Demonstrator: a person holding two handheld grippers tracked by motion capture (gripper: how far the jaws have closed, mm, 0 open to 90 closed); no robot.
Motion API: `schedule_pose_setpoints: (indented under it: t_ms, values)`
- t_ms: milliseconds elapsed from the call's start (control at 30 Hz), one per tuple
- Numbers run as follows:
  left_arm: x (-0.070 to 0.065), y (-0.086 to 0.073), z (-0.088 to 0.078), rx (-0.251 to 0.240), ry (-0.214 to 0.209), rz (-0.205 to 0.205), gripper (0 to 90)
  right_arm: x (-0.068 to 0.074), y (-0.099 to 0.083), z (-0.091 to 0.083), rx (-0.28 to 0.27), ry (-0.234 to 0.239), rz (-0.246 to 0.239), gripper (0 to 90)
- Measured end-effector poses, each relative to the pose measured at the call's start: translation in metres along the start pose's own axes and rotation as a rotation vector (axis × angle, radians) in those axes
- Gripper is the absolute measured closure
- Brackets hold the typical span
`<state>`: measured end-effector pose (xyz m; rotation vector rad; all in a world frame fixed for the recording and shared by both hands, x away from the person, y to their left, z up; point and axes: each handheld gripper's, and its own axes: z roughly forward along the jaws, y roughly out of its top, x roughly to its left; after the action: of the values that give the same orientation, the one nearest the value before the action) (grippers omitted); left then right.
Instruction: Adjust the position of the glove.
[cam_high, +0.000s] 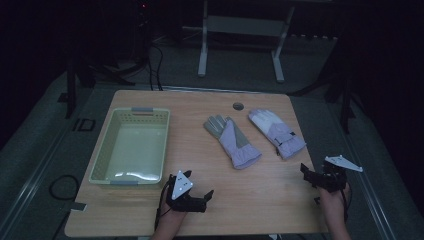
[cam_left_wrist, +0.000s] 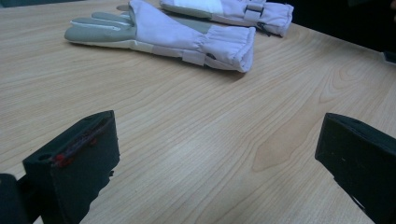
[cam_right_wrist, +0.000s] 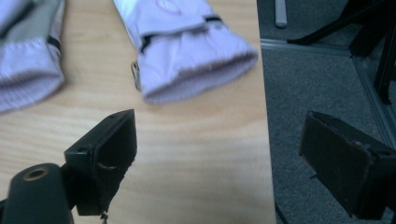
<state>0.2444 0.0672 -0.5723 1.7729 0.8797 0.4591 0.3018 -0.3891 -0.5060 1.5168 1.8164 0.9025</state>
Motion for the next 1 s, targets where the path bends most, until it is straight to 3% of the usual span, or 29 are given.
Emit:
schedule_pose_setpoints:
  t_ms: [100, 200, 300, 467, 567, 700, 733, 1000]
  values:
    - [0.000, 0.000, 0.000, 0.000, -0.001, 0.000, 0.0, 0.002, 0.014, -0.001, 0.023, 0.065, -0.001, 15.1]
    - [0.000, 0.000, 0.000, 0.000, -0.003, -0.001, 0.0, 0.008, 0.027, -0.001, 0.010, 0.058, -0.020, 15.6]
    - [0.001, 0.000, 0.000, 0.002, -0.004, -0.002, 0.0, 0.012, 0.039, -0.001, -0.003, 0.112, -0.018, 15.2]
    - [0.001, 0.000, 0.000, 0.003, -0.006, 0.000, 0.0, 0.024, 0.052, -0.004, -0.043, 0.137, -0.079, 12.9]
    - [0.001, 0.000, 0.000, 0.000, -0.008, -0.004, 0.0, 0.035, 0.067, -0.003, -0.047, 0.201, -0.120, 14.5]
    - [0.001, 0.000, 0.000, 0.000, -0.008, -0.003, 0.0, 0.042, 0.079, -0.001, -0.048, 0.218, -0.147, 15.0]
    - [0.001, 0.000, 0.000, -0.001, -0.009, -0.003, 0.0, 0.046, 0.088, 0.002, -0.037, 0.242, -0.152, 15.8]
    - [0.001, 0.000, 0.000, -0.002, -0.012, -0.005, 0.0, 0.064, 0.113, 0.015, -0.006, 0.264, -0.162, 13.1]
